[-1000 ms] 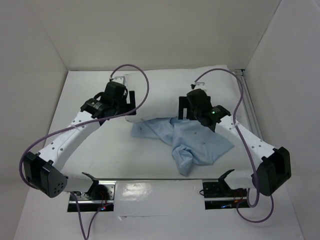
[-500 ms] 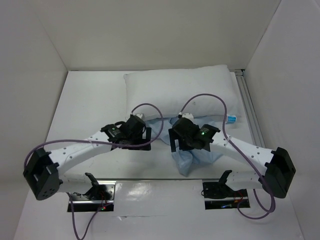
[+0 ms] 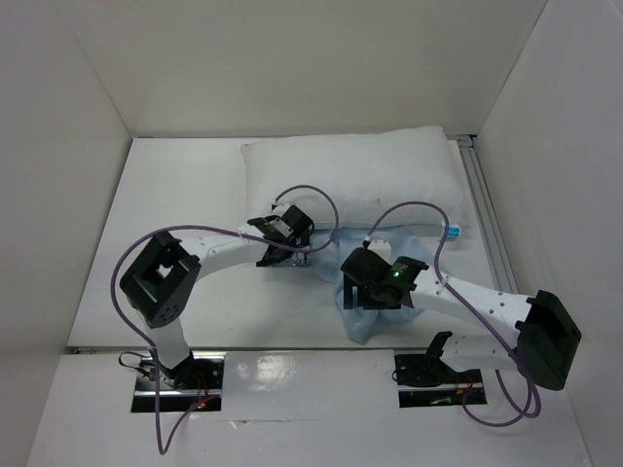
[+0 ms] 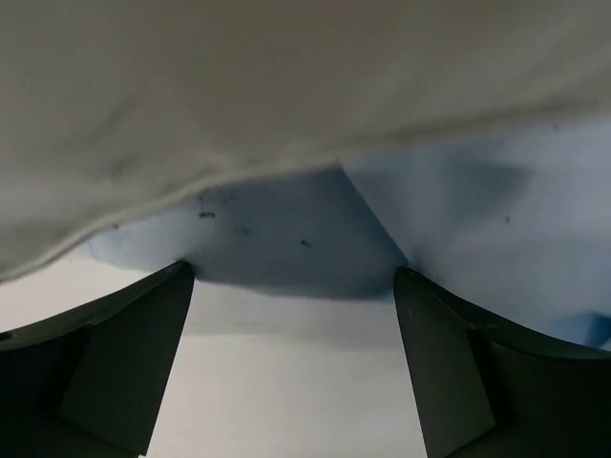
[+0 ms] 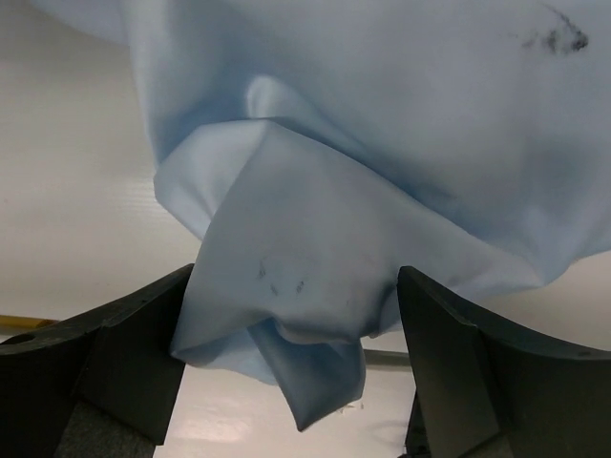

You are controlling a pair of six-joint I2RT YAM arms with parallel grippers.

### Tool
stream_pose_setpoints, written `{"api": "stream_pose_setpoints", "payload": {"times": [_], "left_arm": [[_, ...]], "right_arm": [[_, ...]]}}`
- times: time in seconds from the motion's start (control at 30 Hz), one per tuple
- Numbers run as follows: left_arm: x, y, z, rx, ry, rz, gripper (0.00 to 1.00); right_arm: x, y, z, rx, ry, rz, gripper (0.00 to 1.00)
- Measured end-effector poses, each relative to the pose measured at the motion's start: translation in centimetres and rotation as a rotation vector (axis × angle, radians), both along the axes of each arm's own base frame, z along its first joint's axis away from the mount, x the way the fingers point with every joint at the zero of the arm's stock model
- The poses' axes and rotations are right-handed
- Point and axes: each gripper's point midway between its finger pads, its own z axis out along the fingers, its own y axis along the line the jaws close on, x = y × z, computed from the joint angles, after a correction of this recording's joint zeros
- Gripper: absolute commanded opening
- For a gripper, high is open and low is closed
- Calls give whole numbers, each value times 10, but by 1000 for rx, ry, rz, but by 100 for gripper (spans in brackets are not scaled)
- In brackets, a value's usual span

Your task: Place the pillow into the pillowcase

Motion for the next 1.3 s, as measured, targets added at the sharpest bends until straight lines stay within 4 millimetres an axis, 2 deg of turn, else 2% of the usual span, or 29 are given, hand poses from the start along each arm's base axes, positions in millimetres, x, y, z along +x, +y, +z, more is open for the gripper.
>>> {"api": "stream_pose_setpoints", "payload": {"times": [0.13,0.17,0.2,0.23,0.27,0.3,0.33,0.37,0.43,0.53,0.6,0.67,0.73,0.83,0.93,0.97,1.03,1.13,1.23,1.3], "left_arm": [[16,-4,-10,42,-11,16,98],[21,-6,-11,49,-16,20,91],[25,-8,-13,52,-22,24,84],[28,-10,-15,53,-27,27,72],[32,-12,-16,52,-30,29,52],[34,-14,-17,48,-32,33,12],[37,-16,-18,45,-35,33,0],[38,-16,-18,46,-35,23,0],[38,-18,-17,40,-31,9,0],[35,-22,-9,15,-25,-18,0],[32,-25,10,-11,-38,-47,0],[30,-26,38,-46,-78,-72,0],[28,-28,76,-89,-130,-96,0],[30,-33,144,-181,-240,-127,0],[23,-31,202,-257,-322,-147,0],[20,-28,221,-273,-345,-155,0],[17,-19,252,-299,-388,-153,0],[18,14,300,-324,-454,-93,0],[20,63,342,-321,-536,5,0],[16,93,369,-324,-594,67,0]], "right_arm": [[-3,0,-4,7,11,-16,88],[-2,1,-4,13,9,-18,84],[-1,2,-3,17,7,-20,74],[-1,2,-3,17,6,-19,66],[-1,3,-3,20,6,-21,57],[-1,3,-3,21,6,-22,48],[-1,3,-3,22,6,-23,39],[-1,3,-4,24,7,-25,18],[-2,2,-5,19,8,-20,0],[0,-2,-2,-7,-4,-19,0],[9,-6,14,-33,-38,-18,0],[25,-3,47,-31,-99,-17,0],[52,7,99,19,-213,-23,0],[84,19,198,135,-415,-11,0],[96,27,287,252,-596,41,0],[96,29,312,280,-641,69,0],[98,41,350,328,-707,146,0],[108,72,405,414,-793,249,0],[123,113,443,503,-871,358,0],[131,139,459,558,-911,423,0]]}}
